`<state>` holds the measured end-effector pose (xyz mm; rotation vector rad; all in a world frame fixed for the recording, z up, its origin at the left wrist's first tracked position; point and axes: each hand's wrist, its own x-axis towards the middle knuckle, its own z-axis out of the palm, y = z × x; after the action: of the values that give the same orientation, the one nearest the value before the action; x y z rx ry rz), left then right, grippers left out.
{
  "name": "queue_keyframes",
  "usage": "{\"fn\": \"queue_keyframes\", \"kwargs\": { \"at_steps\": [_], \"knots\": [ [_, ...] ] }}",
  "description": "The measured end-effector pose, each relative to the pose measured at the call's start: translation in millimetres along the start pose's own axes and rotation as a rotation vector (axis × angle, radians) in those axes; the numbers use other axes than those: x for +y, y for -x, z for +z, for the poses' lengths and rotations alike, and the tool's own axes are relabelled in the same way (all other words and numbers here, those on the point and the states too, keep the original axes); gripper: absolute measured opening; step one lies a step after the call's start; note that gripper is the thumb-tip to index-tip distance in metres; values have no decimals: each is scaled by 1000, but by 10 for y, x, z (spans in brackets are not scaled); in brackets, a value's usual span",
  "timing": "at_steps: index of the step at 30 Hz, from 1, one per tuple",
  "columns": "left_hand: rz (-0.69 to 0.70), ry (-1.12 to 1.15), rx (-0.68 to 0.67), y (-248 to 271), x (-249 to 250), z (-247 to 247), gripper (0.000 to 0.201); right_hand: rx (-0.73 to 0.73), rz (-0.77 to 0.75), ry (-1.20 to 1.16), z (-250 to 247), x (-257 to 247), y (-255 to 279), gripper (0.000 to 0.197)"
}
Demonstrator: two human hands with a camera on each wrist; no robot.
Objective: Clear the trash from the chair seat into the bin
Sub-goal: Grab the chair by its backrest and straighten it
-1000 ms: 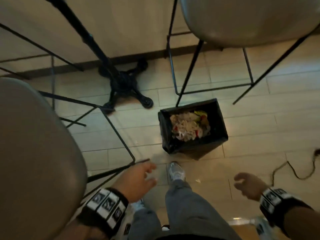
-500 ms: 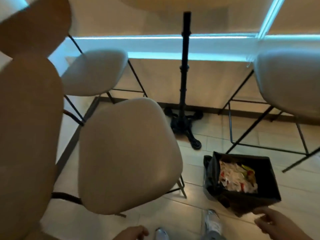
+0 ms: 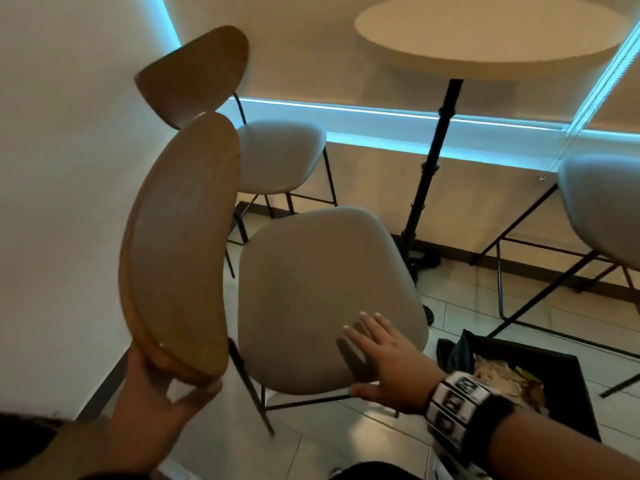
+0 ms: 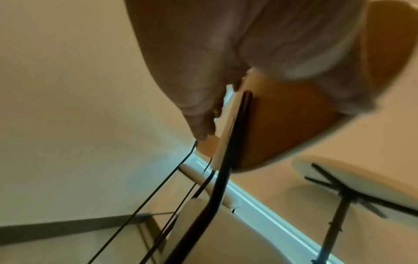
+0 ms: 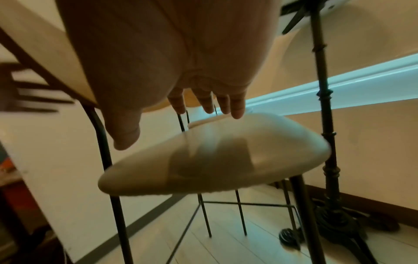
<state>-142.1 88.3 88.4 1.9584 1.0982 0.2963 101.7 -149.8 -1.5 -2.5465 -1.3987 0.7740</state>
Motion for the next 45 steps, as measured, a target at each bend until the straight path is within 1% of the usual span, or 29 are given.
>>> {"fn": "queue_keyframes", "kwargs": {
  "at_steps": [1, 2, 3, 4, 5, 8, 10, 15, 17, 18, 22, 26, 27, 29, 31, 32, 33, 34, 35, 36, 37, 38, 39, 40, 41, 42, 43, 44, 45],
  "knots": [
    [-39, 80, -8, -46, -57, -1, 104, -24, -10, 41, 87, -56, -131, 98],
    [-40, 114, -7, -37, -2, -27, 107, -48, -11, 80, 155, -96, -247, 96],
    [-10, 177, -38, -53, -42, -30, 106, -56, -8, 113, 206, -125, -326, 93],
    [8, 224, -47, -40, -15, -39, 103, -58, 1, 137, 249, -131, -386, 89],
    [-12, 270, -48, -21, -32, -43, 99, -54, 7, 150, 273, -126, -418, 86],
    [-30, 285, -57, 8, -24, -21, 98, -68, 5, 143, 295, -69, -426, 80],
    [8, 277, -66, 51, 42, 35, 97, -65, 6, 149, 289, 21, -390, 79],
    [161, 291, -83, 160, 125, 272, 81, -88, 69, 147, 153, 320, -278, 80],
    [219, 265, -142, 195, 163, 355, 77, -106, 115, 150, 72, 488, -226, 79],
    [249, 233, -175, 206, 175, 381, 80, -114, 139, 155, 32, 573, -199, 79],
    [420, 70, -322, 204, 188, 533, 104, -149, 244, 170, -122, 898, -43, 79],
    [544, -4, -477, 216, 279, 701, 111, -112, 359, 206, -240, 1118, 220, 77],
    [587, -16, -521, 230, 323, 741, 110, -99, 391, 203, -257, 1154, 295, 75],
    [679, -14, -636, 254, 461, 807, 106, -51, 469, 167, -326, 1167, 447, 63],
    [732, -10, -755, 227, 630, 822, 94, 46, 540, 58, -501, 1093, 619, 51],
    [772, -16, -786, 183, 693, 803, 84, 113, 565, -48, -645, 1022, 732, 47],
    [819, -24, -778, 124, 746, 764, 70, 186, 569, -152, -809, 931, 871, 45],
    [864, -33, -722, 55, 793, 702, 54, 269, 548, -245, -999, 798, 1032, 44],
    [901, -40, -619, -24, 841, 617, 40, 354, 504, -310, -1209, 628, 1202, 44],
    [928, -46, -495, -108, 890, 515, 31, 426, 445, -342, -1399, 431, 1374, 45],
    [957, -54, -363, -204, 945, 402, 28, 466, 374, -363, -1562, 214, 1528, 49],
    [990, -80, -238, -320, 1011, 292, 33, 465, 310, -385, -1693, -18, 1646, 53],
    [1019, -135, -140, -438, 1096, 196, 44, 438, 262, -391, -1792, -242, 1715, 60],
    [1034, -217, -82, -556, 1187, 126, 59, 389, 230, -358, -1866, -452, 1740, 69],
    [1039, -310, -62, -682, 1264, 85, 77, 322, 207, -284, -1906, -627, 1715, 78],
    [1043, -395, -74, -808, 1328, 62, 92, 256, 180, -192, -1906, -754, 1654, 85],
    [1047, -464, -112, -934, 1373, 62, 102, 206, 151, -112, -1874, -846, 1562, 89],
    [1051, -515, -165, -1042, 1404, 76, 106, 179, 124, -47, -1825, -911, 1457, 89],
    [1054, -542, -215, -1133, 1414, 102, 105, 169, 103, -1, -1766, -951, 1356, 86]
  ]
}}
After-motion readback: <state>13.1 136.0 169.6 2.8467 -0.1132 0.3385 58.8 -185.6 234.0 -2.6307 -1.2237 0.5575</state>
